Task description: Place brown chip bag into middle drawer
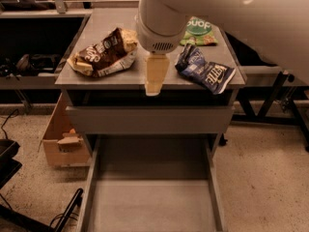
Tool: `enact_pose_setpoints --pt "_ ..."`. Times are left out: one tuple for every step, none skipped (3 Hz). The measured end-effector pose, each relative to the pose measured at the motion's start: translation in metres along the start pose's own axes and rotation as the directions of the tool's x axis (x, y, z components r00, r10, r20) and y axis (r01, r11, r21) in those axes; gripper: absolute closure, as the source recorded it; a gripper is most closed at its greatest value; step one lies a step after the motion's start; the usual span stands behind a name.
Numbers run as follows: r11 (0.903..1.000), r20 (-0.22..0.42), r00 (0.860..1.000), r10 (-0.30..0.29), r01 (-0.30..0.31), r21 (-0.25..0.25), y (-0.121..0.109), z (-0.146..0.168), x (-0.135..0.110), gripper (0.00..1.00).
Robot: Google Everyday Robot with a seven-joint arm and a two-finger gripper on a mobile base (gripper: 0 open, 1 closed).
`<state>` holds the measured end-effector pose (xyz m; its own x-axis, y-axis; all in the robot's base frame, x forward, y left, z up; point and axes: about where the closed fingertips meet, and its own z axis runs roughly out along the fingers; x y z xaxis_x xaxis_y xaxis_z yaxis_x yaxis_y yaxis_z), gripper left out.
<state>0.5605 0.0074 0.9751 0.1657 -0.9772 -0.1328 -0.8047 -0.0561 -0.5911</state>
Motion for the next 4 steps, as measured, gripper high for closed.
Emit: enact_pose_setpoints --pt "0.9998 0.032 0.999 -0.005 0.004 0.022 -0.016 0.028 -0.006 0.0" --pt "0.9978 0.079 0.997 -0.025 0.02 0.063 -0.051 0.071 -0.014 0.0" --pt "0.9943 0.124 0.99 -0.061 0.05 0.095 -0.098 0.122 -0.029 0.0" --pt "0.9903 0.153 0.984 -0.091 0.073 0.118 -0.131 0.156 -0.046 0.0"
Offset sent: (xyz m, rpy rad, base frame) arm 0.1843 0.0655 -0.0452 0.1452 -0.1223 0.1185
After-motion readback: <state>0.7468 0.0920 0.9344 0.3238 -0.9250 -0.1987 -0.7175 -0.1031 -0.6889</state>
